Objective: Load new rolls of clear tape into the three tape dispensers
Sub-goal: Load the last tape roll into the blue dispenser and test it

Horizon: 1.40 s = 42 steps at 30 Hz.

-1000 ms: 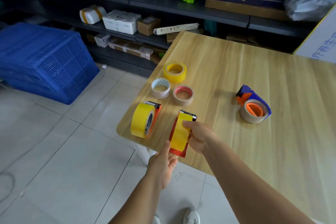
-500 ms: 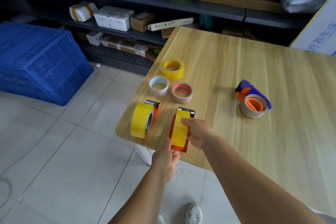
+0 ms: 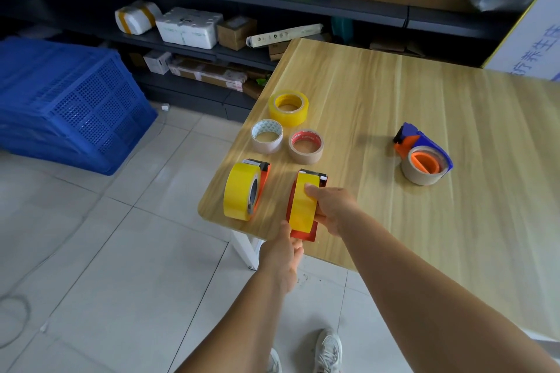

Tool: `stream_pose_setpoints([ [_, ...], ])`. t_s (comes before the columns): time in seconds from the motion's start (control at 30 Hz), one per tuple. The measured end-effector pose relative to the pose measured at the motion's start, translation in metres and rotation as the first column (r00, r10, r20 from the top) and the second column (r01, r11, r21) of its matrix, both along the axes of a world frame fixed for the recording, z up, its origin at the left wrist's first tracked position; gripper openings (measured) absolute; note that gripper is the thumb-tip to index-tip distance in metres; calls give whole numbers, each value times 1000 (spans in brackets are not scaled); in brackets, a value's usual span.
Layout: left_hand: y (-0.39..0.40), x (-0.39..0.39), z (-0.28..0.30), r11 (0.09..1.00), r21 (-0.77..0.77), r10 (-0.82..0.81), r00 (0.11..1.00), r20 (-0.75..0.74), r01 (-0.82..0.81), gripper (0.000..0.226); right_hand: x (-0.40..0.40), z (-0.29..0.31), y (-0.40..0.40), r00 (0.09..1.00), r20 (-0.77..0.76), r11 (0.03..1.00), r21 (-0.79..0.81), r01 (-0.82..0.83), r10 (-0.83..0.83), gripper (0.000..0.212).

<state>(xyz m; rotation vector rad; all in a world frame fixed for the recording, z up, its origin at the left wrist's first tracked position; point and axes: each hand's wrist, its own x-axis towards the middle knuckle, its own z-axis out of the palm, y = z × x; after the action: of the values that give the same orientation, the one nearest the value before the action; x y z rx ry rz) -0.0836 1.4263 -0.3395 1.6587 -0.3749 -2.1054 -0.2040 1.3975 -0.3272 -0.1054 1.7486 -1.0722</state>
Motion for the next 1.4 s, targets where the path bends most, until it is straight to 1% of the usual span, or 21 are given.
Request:
stream_pose_setpoints([
  [0.13,6,-1,11,1000,1,-19,998,-55,19,38,4,3,3,992,-118,999,41,-27,32,30],
  [0.23,12,-2,15,997,-9,-72,997,-8,72,40,5,10,10,968,-215,991,58,-117,127,35],
  [0.27,12,-3,15,995,-12,-103,995,8,103,42,4,12,14,945,-272,984,65,-168,179,37],
  [0.33,16,-6,14,987,-10,-163,986,-34,163,53,-2,16,23,876,-411,967,61,-249,251,37],
  [0.37,19,-8,15,973,-52,-228,974,-10,227,56,-5,18,27,838,-474,959,60,-278,272,38],
  [0.4,21,-9,17,922,-151,-340,933,121,356,55,-10,20,32,804,-520,952,68,-299,289,42],
  [0.43,23,-11,20,828,-247,-428,851,303,504,54,-15,23,37,774,-553,946,86,-314,307,48],
  [0.47,25,-13,20,696,-329,-462,749,474,638,54,-20,25,43,742,-582,937,114,-330,332,55],
  [0.5,26,-16,21,565,-363,-479,653,587,741,55,-26,27,50,700,-615,926,148,-348,362,59],
  [0.6,29,-32,23,240,-309,-495,389,777,920,61,-45,29,69,547,-713,891,265,-369,439,63],
  [0.63,31,-39,25,147,-275,-480,312,820,950,63,-51,29,74,494,-736,878,302,-372,463,64],
  [0.67,33,-46,25,73,-251,-458,256,851,965,65,-57,30,79,444,-756,866,332,-373,481,64],
  [0.7,34,-52,26,9,-237,-423,218,879,972,66,-64,30,84,399,-773,858,354,-373,493,65],
  [0.73,34,-59,26,-47,-233,-374,199,906,971,67,-71,29,87,361,-788,852,370,-370,499,65],
  [0.8,32,-73,29,-137,-227,-295,179,939,964,70,-88,28,93,302,-807,845,397,-358,507,66],
  [0.9,21,-101,30,-204,-231,-230,183,956,951,73,-117,24,98,251,-822,844,423,-331,511,68],
  [1.0,8,-136,30,-206,-216,-229,167,959,954,73,-150,19,96,270,-819,850,422,-315,506,67],
  [1.07,0,-161,26,-207,-193,-236,143,961,959,72,-176,15,94,285,-809,846,424,-324,515,65],
  [1.2,-14,-209,19,-214,-130,-233,78,969,968,69,-224,7,85,284,-796,831,434,-350,535,62],
  [1.3,-19,-244,14,-213,-101,-267,42,963,972,68,-260,1,76,288,-779,807,427,-407,557,60],
  [1.4,-22,-275,7,-282,-55,-256,-20,966,958,67,-284,-7,66,262,-767,765,417,-490,586,62],
])
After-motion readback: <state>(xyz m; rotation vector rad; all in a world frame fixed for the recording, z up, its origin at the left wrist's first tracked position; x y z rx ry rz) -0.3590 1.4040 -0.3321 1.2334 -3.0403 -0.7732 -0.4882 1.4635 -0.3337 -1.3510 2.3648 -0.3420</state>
